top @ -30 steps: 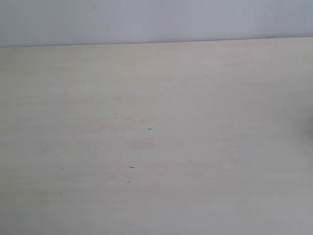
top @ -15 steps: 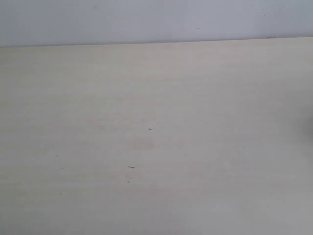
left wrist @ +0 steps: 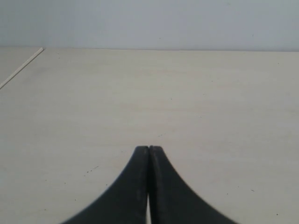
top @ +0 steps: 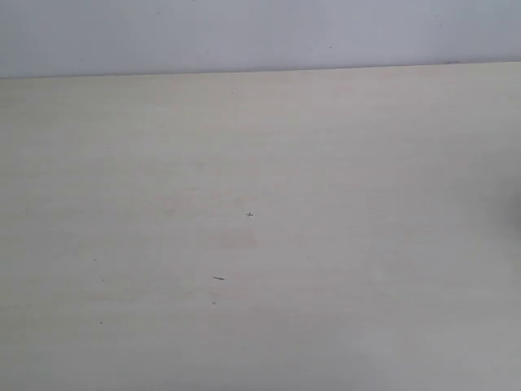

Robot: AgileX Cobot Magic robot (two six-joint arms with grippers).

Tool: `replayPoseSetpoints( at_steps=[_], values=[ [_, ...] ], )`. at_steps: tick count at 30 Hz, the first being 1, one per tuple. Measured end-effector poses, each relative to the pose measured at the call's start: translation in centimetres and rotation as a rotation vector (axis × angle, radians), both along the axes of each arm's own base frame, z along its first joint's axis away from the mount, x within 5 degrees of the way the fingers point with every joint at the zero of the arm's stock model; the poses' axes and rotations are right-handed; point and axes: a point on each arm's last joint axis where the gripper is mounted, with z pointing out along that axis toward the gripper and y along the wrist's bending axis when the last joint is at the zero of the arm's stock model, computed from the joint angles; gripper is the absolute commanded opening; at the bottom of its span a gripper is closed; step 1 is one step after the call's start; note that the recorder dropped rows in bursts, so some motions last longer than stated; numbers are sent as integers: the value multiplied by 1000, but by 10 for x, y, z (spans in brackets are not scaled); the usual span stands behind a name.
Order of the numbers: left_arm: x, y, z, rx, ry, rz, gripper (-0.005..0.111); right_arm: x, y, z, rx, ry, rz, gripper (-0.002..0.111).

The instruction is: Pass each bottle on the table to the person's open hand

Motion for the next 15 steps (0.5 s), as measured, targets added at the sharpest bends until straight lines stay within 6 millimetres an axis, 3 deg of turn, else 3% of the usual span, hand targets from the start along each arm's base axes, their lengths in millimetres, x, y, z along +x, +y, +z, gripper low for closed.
replayPoseSetpoints(
  at_steps=[4, 6, 10, 15],
  values=[
    [0, 0, 0, 0, 0, 0, 0, 1, -7, -1, -372, -49, -32, 0],
    [0, 0, 0, 0, 0, 0, 0, 1, -8, -1, -434, -58, -38, 0],
    [0, 0, 0, 0, 0, 0, 0, 0, -3, -1, -171, -22, -16, 0],
    [0, 0, 0, 0, 0, 0, 0, 0, -2, -6, 39, 71, -30, 0]
  ],
)
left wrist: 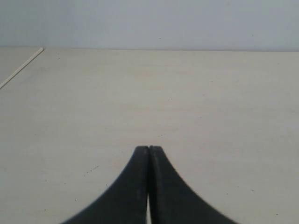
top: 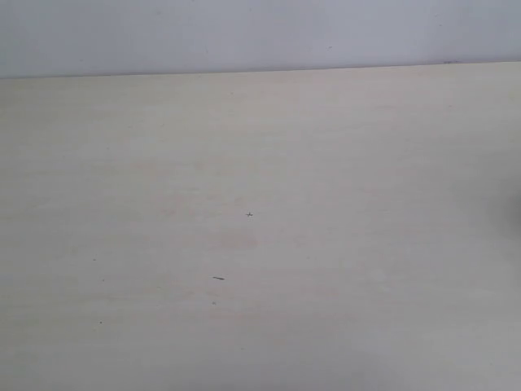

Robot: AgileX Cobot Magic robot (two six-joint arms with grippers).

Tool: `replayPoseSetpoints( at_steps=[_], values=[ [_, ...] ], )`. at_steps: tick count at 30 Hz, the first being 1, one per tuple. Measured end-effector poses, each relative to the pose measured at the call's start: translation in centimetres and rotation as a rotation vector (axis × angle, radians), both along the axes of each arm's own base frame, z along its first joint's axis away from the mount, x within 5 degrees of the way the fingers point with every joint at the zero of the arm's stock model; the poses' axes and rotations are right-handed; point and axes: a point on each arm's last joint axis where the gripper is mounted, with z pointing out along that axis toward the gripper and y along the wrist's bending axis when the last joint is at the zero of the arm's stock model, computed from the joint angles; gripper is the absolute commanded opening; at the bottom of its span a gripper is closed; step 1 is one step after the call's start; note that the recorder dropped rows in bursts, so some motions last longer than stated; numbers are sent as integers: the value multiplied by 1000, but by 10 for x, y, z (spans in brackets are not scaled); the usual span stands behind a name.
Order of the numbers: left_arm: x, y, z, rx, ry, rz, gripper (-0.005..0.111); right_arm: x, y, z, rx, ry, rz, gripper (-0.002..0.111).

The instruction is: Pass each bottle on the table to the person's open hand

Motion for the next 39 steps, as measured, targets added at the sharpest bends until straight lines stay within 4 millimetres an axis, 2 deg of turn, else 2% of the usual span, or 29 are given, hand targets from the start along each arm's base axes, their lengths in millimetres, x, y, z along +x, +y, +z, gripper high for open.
replayPoseSetpoints(
  at_steps=[7, 39],
  values=[
    [0, 0, 0, 0, 0, 0, 0, 0, -1, -1, 84, 28, -25, 0],
    [0, 0, 0, 0, 0, 0, 0, 0, -1, -2, 90, 36, -26, 0]
  ],
)
